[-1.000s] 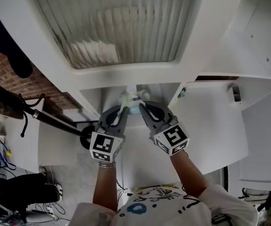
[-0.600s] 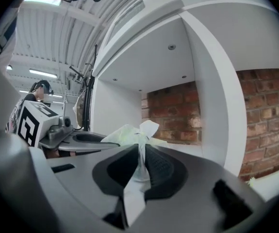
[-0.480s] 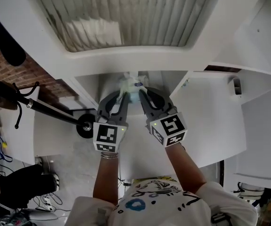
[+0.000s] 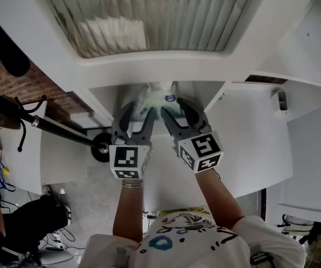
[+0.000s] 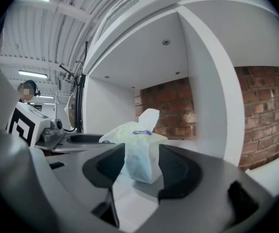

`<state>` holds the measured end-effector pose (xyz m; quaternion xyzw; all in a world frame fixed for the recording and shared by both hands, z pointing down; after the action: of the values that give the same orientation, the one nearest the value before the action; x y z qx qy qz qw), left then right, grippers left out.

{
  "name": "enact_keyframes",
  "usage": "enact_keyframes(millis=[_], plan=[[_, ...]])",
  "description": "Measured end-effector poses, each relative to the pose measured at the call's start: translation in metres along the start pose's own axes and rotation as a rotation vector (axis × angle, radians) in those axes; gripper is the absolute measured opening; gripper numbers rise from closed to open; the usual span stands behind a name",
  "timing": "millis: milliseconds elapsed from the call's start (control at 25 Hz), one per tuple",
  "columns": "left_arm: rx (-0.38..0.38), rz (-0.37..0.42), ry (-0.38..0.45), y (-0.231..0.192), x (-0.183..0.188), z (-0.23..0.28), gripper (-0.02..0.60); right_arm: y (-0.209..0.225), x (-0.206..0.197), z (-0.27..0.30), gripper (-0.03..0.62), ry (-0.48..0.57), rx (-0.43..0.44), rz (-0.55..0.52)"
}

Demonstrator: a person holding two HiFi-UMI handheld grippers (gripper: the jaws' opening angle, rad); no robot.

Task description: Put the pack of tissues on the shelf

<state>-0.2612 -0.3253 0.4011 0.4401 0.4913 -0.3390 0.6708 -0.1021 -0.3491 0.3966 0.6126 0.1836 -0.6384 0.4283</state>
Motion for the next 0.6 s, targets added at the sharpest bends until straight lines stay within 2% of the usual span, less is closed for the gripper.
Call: enact_keyframes(millis=[160, 400, 600], plan=[[0.027, -0.007, 0.013, 0.003, -0.002, -0.004, 0.264, 0.003, 0.000, -0.008, 0.213, 0.012, -0.003, 0.036], [0.021, 0.014, -0.017, 0.013, -0.003, -0.017, 0.267, -0.002, 0.005, -0.036, 0.213, 0.084, 0.010, 0.002], [0.005, 0.027, -0.022, 0.025, 0.003, -0.044, 0.267, -0.006, 0.003, -0.064, 0.212, 0.084, 0.034, 0.009]])
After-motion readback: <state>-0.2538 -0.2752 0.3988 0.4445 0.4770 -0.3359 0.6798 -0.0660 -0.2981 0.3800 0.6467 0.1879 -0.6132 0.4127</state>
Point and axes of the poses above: the fingertips, and each gripper's own axes: z forward along the fingers, y to its right, x out of its top, the point moved 9 cm from there along -z, backward along the fingers, and after that the axes turned 14 degrees about z, right-handed, at the moved point
